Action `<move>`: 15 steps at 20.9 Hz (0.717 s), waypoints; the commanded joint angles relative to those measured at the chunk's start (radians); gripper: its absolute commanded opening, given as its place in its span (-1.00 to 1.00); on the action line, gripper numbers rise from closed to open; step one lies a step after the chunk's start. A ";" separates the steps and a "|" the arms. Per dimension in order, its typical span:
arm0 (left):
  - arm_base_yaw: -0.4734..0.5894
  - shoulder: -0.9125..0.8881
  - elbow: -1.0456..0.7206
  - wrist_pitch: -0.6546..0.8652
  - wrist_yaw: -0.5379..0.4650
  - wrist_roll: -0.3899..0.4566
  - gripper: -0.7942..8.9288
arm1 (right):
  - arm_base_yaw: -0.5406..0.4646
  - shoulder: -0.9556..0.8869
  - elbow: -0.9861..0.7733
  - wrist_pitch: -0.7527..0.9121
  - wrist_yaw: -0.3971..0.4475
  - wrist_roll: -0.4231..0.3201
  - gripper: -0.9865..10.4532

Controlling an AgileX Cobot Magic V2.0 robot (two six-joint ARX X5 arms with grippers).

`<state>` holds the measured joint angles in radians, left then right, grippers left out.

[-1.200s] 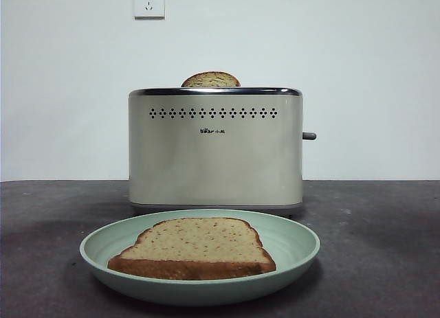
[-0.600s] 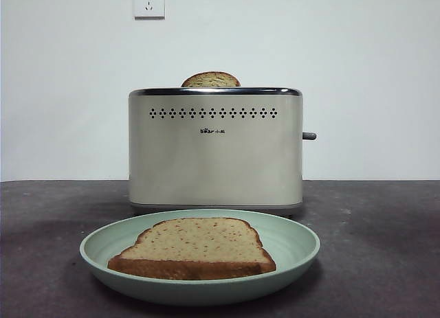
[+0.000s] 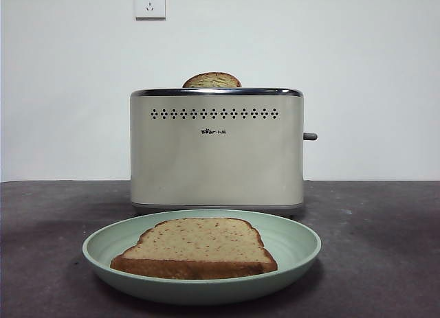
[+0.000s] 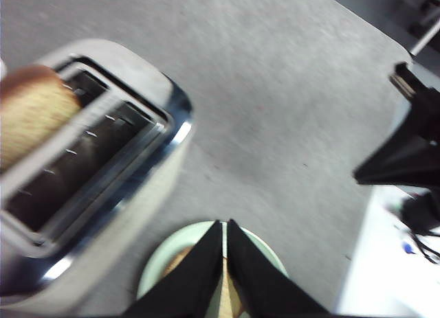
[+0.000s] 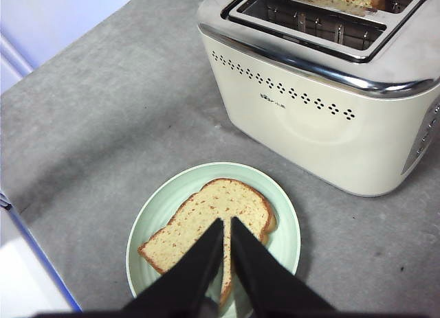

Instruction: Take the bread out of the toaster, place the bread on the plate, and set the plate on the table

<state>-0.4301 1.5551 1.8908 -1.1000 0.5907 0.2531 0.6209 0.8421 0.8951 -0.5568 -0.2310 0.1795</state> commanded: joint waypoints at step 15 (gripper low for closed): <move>0.445 -0.812 -0.838 0.727 -0.274 -0.080 -0.82 | 0.007 0.005 0.010 0.010 0.004 -0.010 -0.82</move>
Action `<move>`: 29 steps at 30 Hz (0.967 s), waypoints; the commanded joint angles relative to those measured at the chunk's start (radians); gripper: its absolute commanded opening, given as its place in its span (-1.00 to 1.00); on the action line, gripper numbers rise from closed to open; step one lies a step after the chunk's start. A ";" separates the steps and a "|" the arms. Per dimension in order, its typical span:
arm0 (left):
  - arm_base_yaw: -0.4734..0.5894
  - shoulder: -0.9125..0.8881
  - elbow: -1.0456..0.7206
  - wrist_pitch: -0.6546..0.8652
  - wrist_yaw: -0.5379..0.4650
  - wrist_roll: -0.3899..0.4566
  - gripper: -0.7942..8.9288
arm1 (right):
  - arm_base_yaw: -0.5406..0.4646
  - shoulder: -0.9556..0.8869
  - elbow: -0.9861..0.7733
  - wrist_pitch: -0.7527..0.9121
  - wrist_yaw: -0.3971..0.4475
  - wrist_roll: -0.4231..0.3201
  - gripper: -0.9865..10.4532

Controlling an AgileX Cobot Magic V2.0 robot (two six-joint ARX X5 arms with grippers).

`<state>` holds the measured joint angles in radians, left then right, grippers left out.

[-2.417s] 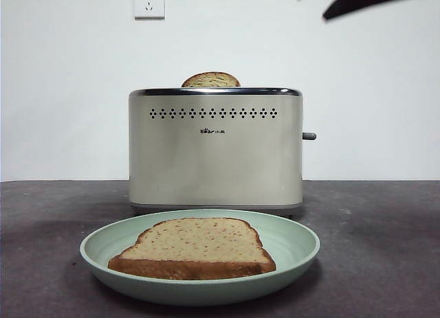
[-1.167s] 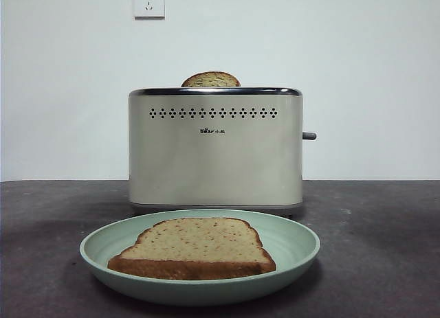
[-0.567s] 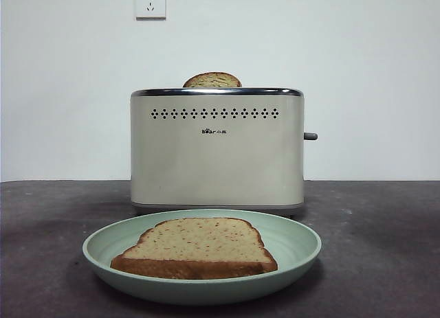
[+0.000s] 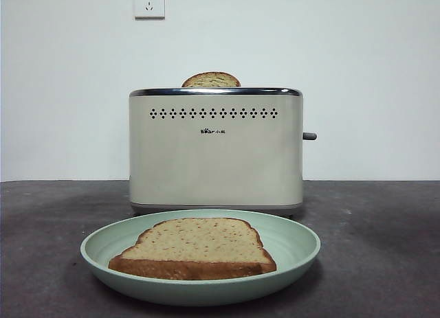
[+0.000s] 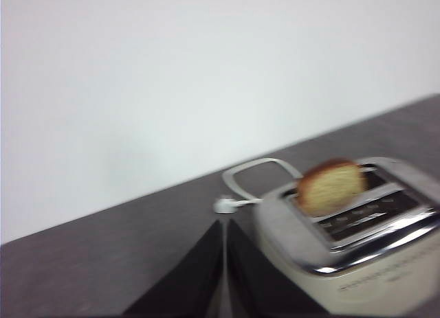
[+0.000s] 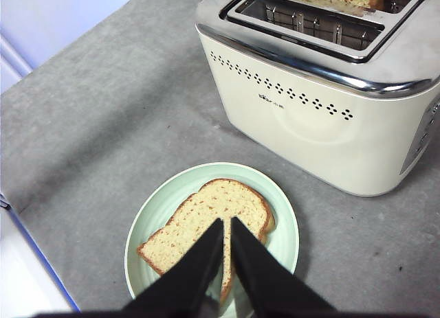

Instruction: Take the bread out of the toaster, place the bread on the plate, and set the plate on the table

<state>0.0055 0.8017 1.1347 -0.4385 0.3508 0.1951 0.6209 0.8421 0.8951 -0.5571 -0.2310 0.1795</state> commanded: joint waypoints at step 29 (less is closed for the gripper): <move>0.043 -0.799 -0.998 0.198 -0.266 -0.222 -0.82 | 0.007 0.005 0.010 0.010 0.004 -0.010 -0.82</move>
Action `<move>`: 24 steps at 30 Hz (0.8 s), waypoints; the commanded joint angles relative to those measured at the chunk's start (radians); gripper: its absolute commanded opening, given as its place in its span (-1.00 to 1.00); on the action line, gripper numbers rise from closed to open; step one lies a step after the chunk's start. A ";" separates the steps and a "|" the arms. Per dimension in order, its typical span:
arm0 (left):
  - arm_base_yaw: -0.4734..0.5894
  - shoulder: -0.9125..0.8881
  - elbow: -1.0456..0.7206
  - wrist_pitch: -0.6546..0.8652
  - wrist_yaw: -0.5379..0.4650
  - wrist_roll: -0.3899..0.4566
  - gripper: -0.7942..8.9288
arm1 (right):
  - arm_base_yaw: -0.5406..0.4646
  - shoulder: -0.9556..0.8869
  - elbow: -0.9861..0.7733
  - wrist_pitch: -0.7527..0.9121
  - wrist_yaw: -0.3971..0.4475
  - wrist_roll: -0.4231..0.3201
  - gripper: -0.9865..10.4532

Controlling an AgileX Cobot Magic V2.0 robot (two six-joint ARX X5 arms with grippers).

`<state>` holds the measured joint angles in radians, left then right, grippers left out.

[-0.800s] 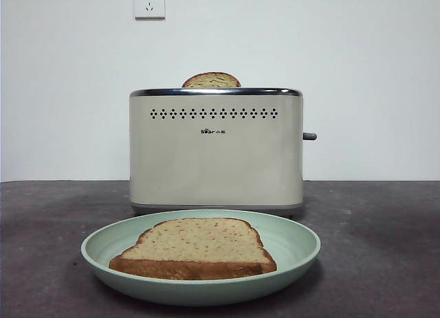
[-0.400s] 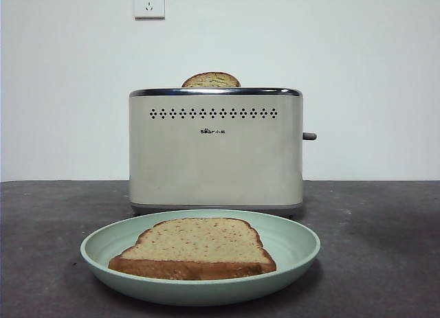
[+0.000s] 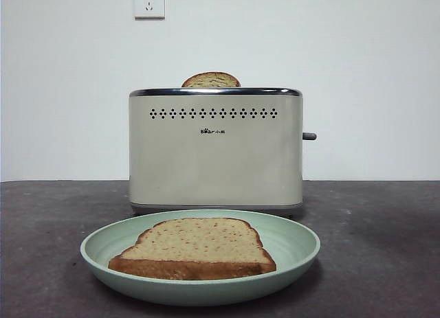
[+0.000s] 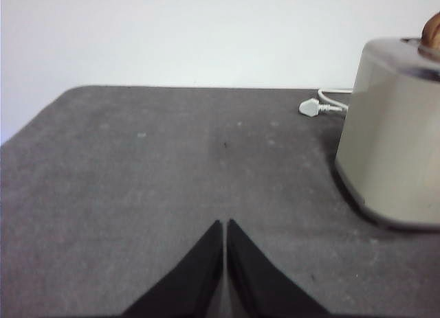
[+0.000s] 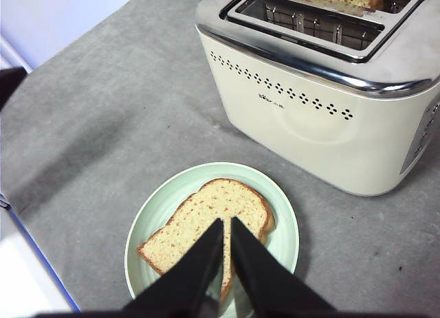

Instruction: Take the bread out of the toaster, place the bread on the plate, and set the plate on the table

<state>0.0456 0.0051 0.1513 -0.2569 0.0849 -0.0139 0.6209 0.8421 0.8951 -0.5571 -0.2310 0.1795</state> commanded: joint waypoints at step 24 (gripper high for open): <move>0.004 -0.002 -0.115 -0.005 0.000 -0.032 -0.82 | 0.007 0.005 0.010 0.010 0.004 -0.010 -0.82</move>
